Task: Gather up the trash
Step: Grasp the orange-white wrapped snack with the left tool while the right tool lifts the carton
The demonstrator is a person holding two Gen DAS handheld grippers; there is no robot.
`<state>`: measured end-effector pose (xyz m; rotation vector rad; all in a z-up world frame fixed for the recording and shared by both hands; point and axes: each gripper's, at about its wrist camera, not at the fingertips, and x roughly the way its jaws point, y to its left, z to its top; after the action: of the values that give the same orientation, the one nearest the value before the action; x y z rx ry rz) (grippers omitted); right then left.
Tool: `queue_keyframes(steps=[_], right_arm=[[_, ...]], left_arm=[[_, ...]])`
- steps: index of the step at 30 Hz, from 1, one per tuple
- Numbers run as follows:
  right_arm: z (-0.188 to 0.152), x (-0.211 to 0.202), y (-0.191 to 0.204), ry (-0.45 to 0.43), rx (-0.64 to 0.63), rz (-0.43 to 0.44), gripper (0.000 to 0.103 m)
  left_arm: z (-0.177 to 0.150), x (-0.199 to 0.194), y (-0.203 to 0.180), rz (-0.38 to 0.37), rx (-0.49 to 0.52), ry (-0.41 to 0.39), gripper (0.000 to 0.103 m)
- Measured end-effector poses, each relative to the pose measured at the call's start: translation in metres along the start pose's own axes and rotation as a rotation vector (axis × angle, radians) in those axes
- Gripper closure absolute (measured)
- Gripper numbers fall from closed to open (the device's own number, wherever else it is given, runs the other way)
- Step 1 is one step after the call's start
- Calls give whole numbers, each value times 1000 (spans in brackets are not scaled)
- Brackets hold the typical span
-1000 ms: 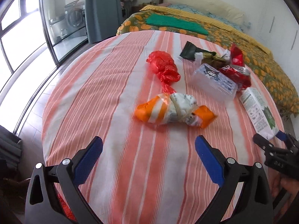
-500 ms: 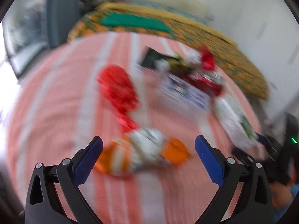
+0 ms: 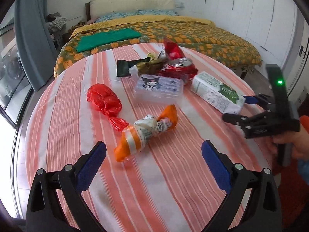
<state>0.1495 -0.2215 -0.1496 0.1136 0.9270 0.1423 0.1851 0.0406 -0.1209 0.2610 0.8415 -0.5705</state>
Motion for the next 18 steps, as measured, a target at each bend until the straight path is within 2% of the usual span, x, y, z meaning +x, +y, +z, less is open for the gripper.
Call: queue_keyframes(steps=[4,6,9,13,16,18], right_arm=[[2,-5,-7,36,-22,67,6],[5,-8,-12,62,-11,95,6],[17,-19,-13,72,-32,105,6],[36,-24,2,86,-106,77,6],[49,-15,12,133,-149,42,7],[56,-8,16,150,-165,8,7]], left_arm=[[4,19,0,40,89,32,5],[3,27,1,28,99,39,5],[2,28,1,-54,77,44,6],[-3,14,-17,-172,118,60,5],[-9,-4,-29,-287,169,74,5],[-9,-13,-30,-265,176,58,5]])
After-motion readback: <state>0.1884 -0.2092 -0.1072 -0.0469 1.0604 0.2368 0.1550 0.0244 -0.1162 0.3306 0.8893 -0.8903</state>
